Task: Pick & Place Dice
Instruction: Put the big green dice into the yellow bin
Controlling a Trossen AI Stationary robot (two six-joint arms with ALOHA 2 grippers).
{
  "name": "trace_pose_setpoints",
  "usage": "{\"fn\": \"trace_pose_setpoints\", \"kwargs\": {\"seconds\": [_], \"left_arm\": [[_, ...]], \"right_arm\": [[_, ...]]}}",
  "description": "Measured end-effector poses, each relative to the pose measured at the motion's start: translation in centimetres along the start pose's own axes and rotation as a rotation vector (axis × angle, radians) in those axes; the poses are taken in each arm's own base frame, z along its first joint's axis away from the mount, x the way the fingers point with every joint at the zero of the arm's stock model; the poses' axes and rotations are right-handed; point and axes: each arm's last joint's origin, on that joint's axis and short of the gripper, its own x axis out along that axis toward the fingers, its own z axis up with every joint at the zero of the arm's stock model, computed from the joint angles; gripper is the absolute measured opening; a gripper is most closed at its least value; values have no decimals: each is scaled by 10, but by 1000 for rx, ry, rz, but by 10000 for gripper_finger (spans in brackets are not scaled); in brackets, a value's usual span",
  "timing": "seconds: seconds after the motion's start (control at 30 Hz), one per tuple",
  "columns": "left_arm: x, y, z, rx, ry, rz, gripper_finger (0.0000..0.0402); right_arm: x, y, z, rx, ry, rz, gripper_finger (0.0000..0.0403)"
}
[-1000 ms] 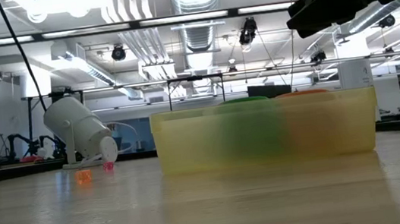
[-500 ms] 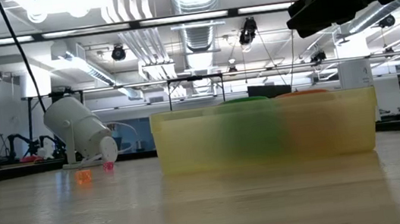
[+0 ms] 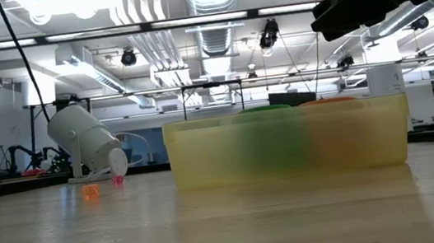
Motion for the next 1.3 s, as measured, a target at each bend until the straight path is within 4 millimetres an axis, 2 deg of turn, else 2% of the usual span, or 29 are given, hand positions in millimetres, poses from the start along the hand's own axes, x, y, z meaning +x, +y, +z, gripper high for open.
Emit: {"fn": "trace_pose_setpoints", "kwargs": {"seconds": [0.27,0.5,0.8,1.0,1.3], "left_arm": [[-16,-14,-1,113,-61,-49,399],[-1,-5,-7,109,-42,6,399],[0,-10,-7,96,-68,-41,399],[10,-6,-8,80,-68,-2,399],[9,-6,-9,83,-59,6,399]], "right_arm": [[0,0,0,-1,0,0,8],[0,0,0,-1,1,-1,8],[0,0,-1,-3,3,0,8],[0,0,-1,-3,4,-1,8],[0,0,-1,-8,5,-1,8]]}}
